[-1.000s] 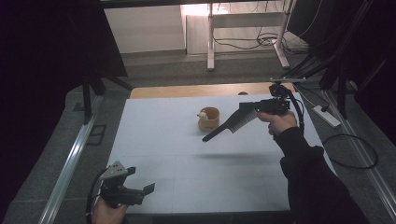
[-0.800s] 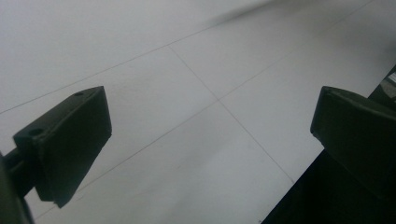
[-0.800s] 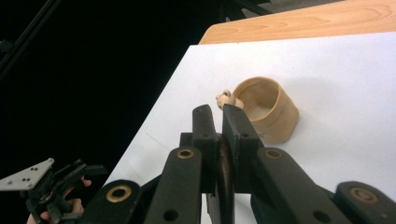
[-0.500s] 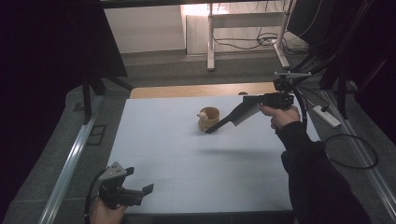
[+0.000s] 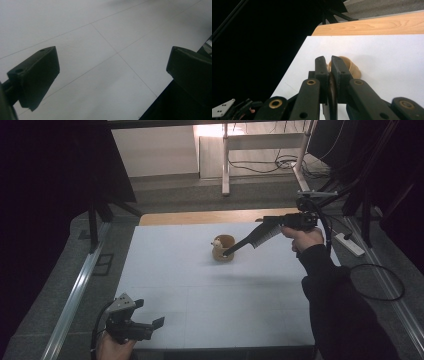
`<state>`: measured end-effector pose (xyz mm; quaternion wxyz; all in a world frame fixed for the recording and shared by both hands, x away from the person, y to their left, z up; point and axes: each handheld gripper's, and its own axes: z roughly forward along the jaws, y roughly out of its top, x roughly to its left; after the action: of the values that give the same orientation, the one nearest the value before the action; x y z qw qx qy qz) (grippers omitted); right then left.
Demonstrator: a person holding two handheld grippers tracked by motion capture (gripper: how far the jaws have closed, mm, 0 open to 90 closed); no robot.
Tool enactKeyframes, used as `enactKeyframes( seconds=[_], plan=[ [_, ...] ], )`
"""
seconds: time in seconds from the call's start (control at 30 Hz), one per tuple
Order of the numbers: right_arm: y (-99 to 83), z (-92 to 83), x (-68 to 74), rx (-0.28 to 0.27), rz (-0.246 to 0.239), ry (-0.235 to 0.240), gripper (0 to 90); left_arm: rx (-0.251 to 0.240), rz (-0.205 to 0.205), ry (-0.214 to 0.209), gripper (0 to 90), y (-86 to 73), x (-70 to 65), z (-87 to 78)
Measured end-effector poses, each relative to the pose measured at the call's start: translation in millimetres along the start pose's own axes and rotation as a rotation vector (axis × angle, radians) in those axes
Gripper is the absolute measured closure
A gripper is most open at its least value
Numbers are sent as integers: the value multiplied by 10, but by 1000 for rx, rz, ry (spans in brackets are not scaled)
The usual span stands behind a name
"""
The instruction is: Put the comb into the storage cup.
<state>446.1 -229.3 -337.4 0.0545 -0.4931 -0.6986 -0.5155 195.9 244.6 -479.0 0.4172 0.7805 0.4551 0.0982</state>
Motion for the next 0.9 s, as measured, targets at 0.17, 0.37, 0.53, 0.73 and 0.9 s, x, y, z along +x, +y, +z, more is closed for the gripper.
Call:
enactKeyframes(
  seconds=[0.17,0.37,0.53,0.73,0.9],
  plan=[
    [45,-14,-4,-12,-4,-13,846,1,-3,-2,0,0,4,3],
    [105,-15,-19,-28,-6,-36,846,1,-7,-7,0,0,8,6],
    [151,4,-30,-38,-7,-51,846,3,-5,-12,0,1,8,8],
    [192,30,-49,-50,-3,-67,846,6,-4,-12,0,2,9,10],
    [215,67,-65,-61,0,-80,847,10,-4,-14,0,3,11,13]
  ],
)
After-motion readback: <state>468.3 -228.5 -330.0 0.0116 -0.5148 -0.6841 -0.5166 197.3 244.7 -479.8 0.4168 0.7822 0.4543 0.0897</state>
